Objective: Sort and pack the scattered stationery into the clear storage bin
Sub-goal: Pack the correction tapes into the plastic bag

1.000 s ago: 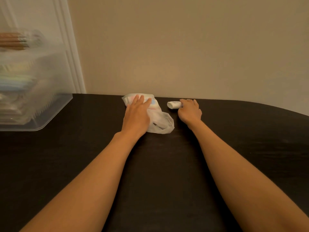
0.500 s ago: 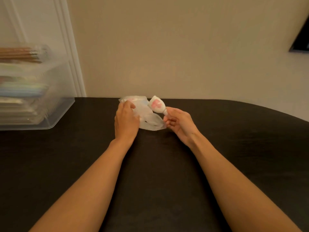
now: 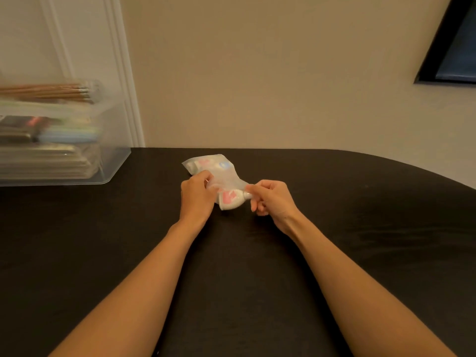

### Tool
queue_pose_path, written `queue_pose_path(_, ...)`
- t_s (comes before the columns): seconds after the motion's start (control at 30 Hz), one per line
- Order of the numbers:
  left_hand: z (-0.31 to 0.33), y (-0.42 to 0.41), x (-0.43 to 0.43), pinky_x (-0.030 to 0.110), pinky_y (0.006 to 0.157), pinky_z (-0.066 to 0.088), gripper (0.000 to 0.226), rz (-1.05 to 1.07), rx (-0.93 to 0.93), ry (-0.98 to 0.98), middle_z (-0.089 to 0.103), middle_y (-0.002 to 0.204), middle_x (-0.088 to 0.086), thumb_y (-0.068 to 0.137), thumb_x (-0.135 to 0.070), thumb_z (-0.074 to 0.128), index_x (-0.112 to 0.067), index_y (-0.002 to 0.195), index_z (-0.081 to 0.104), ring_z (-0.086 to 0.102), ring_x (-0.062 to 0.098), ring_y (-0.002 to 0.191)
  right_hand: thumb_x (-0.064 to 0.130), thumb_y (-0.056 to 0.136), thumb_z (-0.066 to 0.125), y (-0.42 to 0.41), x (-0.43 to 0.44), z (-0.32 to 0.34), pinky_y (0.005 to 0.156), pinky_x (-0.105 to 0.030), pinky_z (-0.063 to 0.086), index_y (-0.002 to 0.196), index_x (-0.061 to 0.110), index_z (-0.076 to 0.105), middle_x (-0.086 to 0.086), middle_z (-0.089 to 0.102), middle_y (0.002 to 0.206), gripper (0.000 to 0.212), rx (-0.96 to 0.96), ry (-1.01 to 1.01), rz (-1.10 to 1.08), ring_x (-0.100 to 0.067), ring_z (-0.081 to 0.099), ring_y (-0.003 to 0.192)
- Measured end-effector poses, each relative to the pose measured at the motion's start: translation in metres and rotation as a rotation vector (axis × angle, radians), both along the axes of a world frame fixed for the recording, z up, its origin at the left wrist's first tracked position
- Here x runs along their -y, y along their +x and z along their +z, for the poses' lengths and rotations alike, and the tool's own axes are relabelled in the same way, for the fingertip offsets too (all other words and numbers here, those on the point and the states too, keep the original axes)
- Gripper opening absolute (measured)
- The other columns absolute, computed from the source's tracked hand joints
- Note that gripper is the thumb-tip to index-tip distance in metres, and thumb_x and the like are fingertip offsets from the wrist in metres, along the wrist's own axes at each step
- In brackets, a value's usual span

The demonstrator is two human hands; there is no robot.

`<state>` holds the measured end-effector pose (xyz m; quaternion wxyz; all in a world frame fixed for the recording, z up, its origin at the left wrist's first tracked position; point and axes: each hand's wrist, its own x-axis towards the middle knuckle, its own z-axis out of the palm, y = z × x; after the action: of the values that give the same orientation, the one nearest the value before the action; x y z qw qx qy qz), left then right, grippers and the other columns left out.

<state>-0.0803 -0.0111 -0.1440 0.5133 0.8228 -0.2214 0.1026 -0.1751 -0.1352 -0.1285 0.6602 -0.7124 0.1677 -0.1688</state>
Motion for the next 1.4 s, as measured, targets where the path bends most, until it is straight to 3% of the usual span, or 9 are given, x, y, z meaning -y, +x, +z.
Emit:
queue_pose_path(0.17,0.000,-0.014,-0.008,0.030,0.052,0.024,0.037,-0.075,0.070,0.077,0.033,0.059,0.003,0.083,-0.010,0.059,-0.011,0.056,0.034,0.029,0.015,0.059,0.012,0.091,0.057,-0.006,-0.012,0.000,0.043,-0.019,0.046,0.082,0.006,0.058,-0.005,0.053,0.055,0.011,0.008,0.236,-0.120,-0.005,0.048,0.038)
queue_pose_path(0.3,0.002,-0.024,-0.014,0.027,0.051,0.031,0.013,-0.062,0.181,0.183,0.047,0.069,0.004,0.088,-0.013,0.055,-0.008,0.076,0.049,0.043,0.017,0.063,0.012,0.092,0.056,-0.006,-0.020,0.000,0.055,-0.025,0.058,0.100,0.001,0.055,-0.009,0.060,0.064,0.013,0.023,0.387,-0.178,-0.009,0.060,0.045)
queue_pose_path(0.5,0.006,-0.030,-0.017,0.026,0.087,0.034,0.032,-0.103,0.273,0.261,0.051,0.110,0.007,0.088,-0.018,0.059,-0.010,0.119,0.060,0.040,0.020,0.109,0.015,0.099,0.044,-0.007,-0.030,0.004,0.057,-0.026,0.057,0.098,0.004,0.052,-0.017,0.065,0.081,0.014,-0.049,0.422,0.115,-0.011,0.062,0.050)
queue_pose_path(0.63,0.003,-0.022,-0.021,0.021,0.089,0.029,0.042,-0.081,0.198,0.278,0.046,0.115,0.005,0.087,-0.022,0.062,-0.011,0.127,0.056,0.033,0.019,0.113,0.009,0.094,0.044,-0.004,-0.022,0.004,0.045,-0.023,0.049,0.109,0.004,0.052,-0.013,0.067,0.079,0.018,-0.108,0.161,-0.074,-0.012,0.053,0.049)
queue_pose_path(0.8,0.003,-0.020,-0.020,0.022,0.088,0.030,0.044,-0.072,0.162,0.263,0.045,0.119,0.006,0.088,-0.028,0.062,-0.011,0.129,0.054,0.031,0.019,0.115,0.008,0.090,0.056,0.001,-0.012,-0.004,0.055,-0.018,0.049,0.128,0.024,0.045,-0.005,0.058,0.103,0.042,-0.021,-0.138,-0.141,-0.010,0.056,0.083)
queue_pose_path(0.93,0.004,-0.021,-0.020,0.024,0.086,0.031,0.044,-0.052,0.161,0.266,0.046,0.118,0.007,0.086,-0.031,0.064,-0.011,0.125,0.057,0.033,0.021,0.115,0.012,0.092,0.055,0.005,-0.010,-0.005,0.068,-0.019,0.049,0.093,0.013,0.066,0.000,0.062,0.100,0.010,0.015,-0.127,-0.156,-0.010,0.057,0.092)
queue_pose_path(1.1,0.006,-0.021,-0.014,0.026,0.073,0.033,0.025,0.071,0.185,0.263,0.043,0.113,0.007,0.089,-0.023,0.058,-0.013,0.112,0.061,0.036,0.021,0.109,-0.001,0.087,0.047,-0.007,-0.006,0.002,0.084,-0.028,0.048,0.069,0.008,0.057,-0.004,0.063,0.092,0.023,0.210,0.201,-0.086,-0.017,0.057,0.101)
queue_pose_path(1.27,0.007,-0.025,-0.002,0.025,0.076,0.037,0.020,0.096,0.278,0.343,0.042,0.117,0.008,0.087,-0.018,0.061,-0.011,0.105,0.056,0.037,0.022,0.111,-0.002,0.073,0.050,-0.013,-0.011,0.004,0.088,-0.034,0.048,0.045,0.017,0.057,-0.010,0.062,0.086,0.034,0.128,0.020,0.035,-0.028,0.056,0.103)
queue_pose_path(1.4,0.005,-0.021,0.002,0.026,0.072,0.039,0.013,0.117,0.324,0.371,0.040,0.120,0.007,0.087,-0.003,0.053,-0.009,0.098,0.055,0.037,0.022,0.111,-0.010,0.072,0.046,-0.002,-0.008,0.001,0.091,-0.039,0.046,0.052,0.007,0.049,-0.013,0.056,0.083,0.026,-0.044,-0.160,-0.002,-0.029,0.054,0.092)
